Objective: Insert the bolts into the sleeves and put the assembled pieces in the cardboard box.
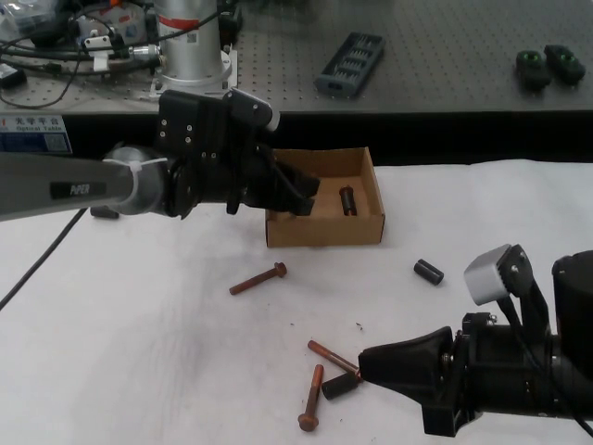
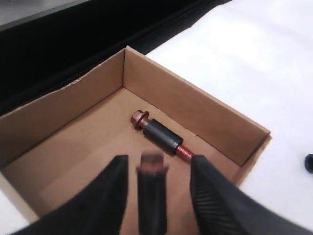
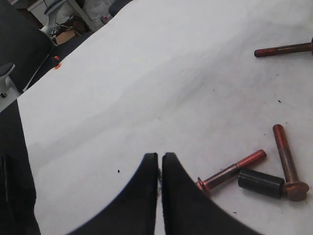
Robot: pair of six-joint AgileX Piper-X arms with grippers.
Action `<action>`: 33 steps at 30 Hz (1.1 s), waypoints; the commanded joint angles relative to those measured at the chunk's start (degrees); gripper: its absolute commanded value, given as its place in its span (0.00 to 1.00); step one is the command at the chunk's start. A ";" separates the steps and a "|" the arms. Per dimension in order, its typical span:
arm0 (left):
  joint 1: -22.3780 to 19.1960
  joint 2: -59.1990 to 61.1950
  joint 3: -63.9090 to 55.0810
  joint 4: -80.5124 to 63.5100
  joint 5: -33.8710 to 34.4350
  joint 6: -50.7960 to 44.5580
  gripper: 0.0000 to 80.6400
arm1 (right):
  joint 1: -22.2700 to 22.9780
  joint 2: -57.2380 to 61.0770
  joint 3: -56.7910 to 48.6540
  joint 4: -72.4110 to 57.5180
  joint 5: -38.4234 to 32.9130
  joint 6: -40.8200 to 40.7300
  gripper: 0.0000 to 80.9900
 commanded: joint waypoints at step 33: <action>-0.25 -10.26 -0.56 37.40 -9.10 34.37 0.45 | -0.37 -7.21 -0.31 6.36 1.43 -0.49 0.05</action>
